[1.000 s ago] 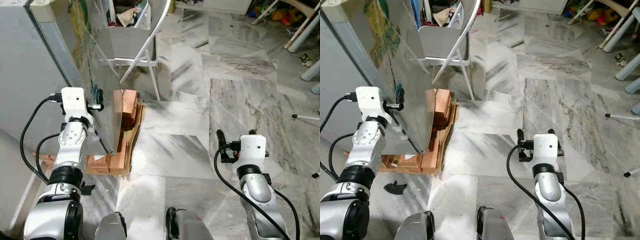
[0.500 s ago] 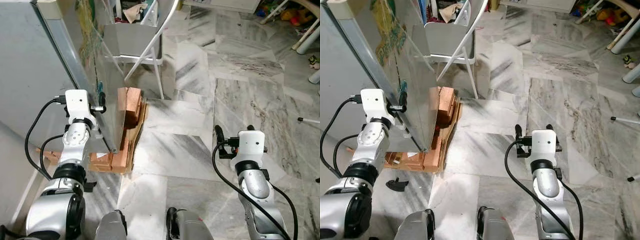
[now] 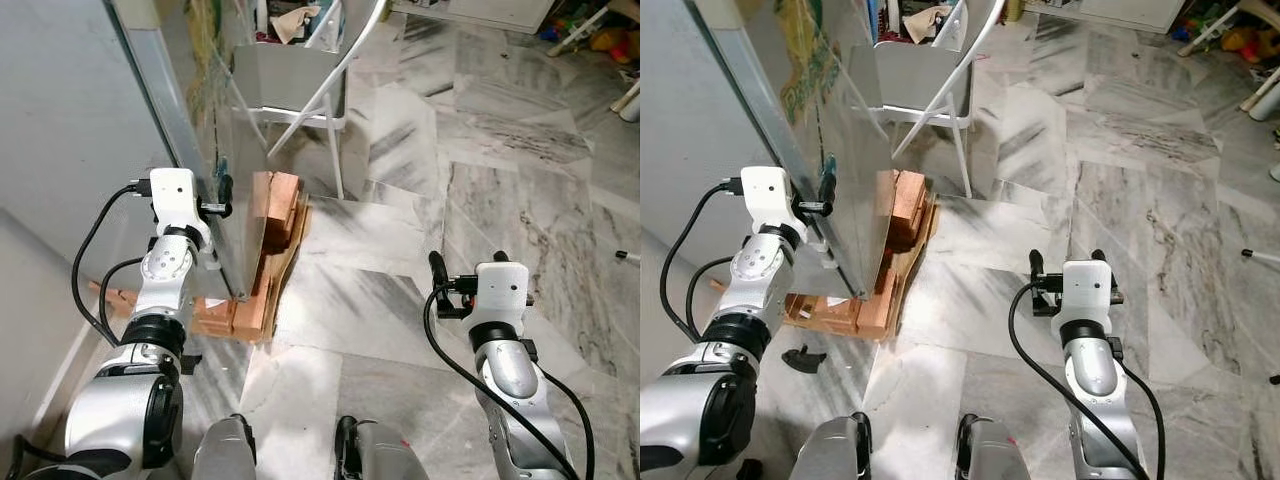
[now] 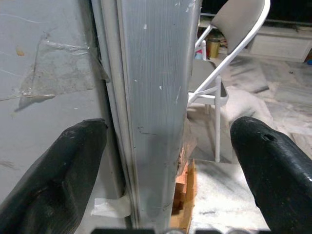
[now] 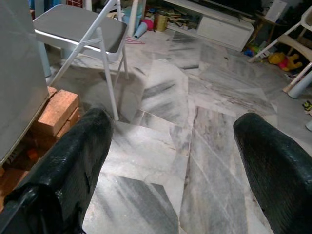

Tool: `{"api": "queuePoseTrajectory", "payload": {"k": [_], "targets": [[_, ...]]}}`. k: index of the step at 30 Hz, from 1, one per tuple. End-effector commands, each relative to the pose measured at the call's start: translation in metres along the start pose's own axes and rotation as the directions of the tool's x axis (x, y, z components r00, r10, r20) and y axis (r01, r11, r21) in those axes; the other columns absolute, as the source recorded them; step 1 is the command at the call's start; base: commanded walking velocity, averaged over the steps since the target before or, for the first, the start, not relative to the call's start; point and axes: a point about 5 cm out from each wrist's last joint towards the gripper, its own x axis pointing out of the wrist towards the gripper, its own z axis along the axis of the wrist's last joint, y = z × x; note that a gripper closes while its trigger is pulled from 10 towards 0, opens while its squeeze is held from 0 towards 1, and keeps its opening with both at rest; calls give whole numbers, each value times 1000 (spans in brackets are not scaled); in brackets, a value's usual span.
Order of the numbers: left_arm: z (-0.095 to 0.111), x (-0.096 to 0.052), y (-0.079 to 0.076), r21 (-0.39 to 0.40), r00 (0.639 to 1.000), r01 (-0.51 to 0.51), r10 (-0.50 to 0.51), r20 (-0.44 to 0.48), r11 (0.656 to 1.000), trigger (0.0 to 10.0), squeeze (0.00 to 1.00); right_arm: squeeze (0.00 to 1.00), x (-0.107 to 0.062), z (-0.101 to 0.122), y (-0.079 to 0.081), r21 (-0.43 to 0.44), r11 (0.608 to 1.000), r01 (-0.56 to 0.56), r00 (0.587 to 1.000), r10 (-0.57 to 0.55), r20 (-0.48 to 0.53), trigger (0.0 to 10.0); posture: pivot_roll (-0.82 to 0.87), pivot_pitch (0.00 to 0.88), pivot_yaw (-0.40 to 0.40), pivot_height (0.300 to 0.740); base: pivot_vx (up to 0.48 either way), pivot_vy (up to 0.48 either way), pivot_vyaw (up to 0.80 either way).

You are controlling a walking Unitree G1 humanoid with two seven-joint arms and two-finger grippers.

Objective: Restocking fridge

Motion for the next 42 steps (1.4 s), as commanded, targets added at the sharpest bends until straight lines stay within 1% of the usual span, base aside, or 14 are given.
{"api": "queuePoseTrajectory", "payload": {"k": [1,19,22,23,25,26,27,28,29,32,36,38,39,42], "targets": [[19,10,-12,18,996,51,-52,72,999,10000,0,0,-1,-4,-2,-4,1000,9,1000,-9,-18,10000,-68,148,-26,740,0,0,0],[34,24,-46,20,983,172,-173,59,985,10000,0,0,-4,-11,-4,-7,1000,11,999,-12,-37,10000,-69,130,-14,740,0,0,0],[44,24,-85,56,932,346,-350,94,937,10000,0,0,-8,-19,-9,-45,999,5,997,-9,-83,10000,-58,129,-18,740,0,0,0],[48,17,-122,56,868,479,-483,118,876,10000,0,0,-14,-29,-16,-81,997,14,991,-24,-131,10000,-53,127,-18,740,0,0,0],[51,5,-157,41,789,599,-598,141,800,10000,0,0,-21,-39,-22,-100,995,18,984,-35,-176,10000,-46,126,-17,740,0,0,0],[54,-7,-184,17,719,682,-675,165,731,10000,0,0,-26,-44,-26,-104,994,25,978,-46,-205,10000,-44,127,-18,740,0,0,0],[54,-7,-184,17,719,682,-675,165,731,10000,0,0,-26,-44,-26,-104,994,25,978,-46,-205,10000,-44,127,-18,740,0,0,0],[57,-18,-204,7,660,740,-727,187,673,10000,0,0,-28,-48,-28,-105,994,32,974,-55,-221,10000,-44,126,-18,740,0,0,0],[69,-44,-242,25,541,825,-802,252,564,10000,0,0,-32,-53,-31,-93,995,41,968,-62,-241,10000,-46,125,-15,740,0,0,0],[72,-55,-256,30,503,847,-819,276,530,10000,0,0,-32,-53,-30,-90,995,36,969,-57,-240,10000,-49,125,-12,740,0,0,0],[66,-52,-254,19,541,825,-800,258,564,10000,0,0,-30,-51,-24,-96,995,12,974,-34,-224,10000,-48,130,-6,740,0,0,0],[62,-38,-233,-13,628,765,-741,235,644,10000,0,0,-30,-51,-22,-97,995,2,977,-22,-213,10000,-36,127,-3,740,0,0,0],[57,-28,-207,-13,690,709,-690,219,705,10000,0,0,-29,-50,-21,-91,996,2,978,-21,-207,10000,-28,127,-3,740,0,0,0],[47,-21,-173,-10,757,639,-627,183,769,10000,0,0,-25,-47,-22,-97,995,12,983,-29,-180,10000,-18,136,-1,740,0,0,0]]}}
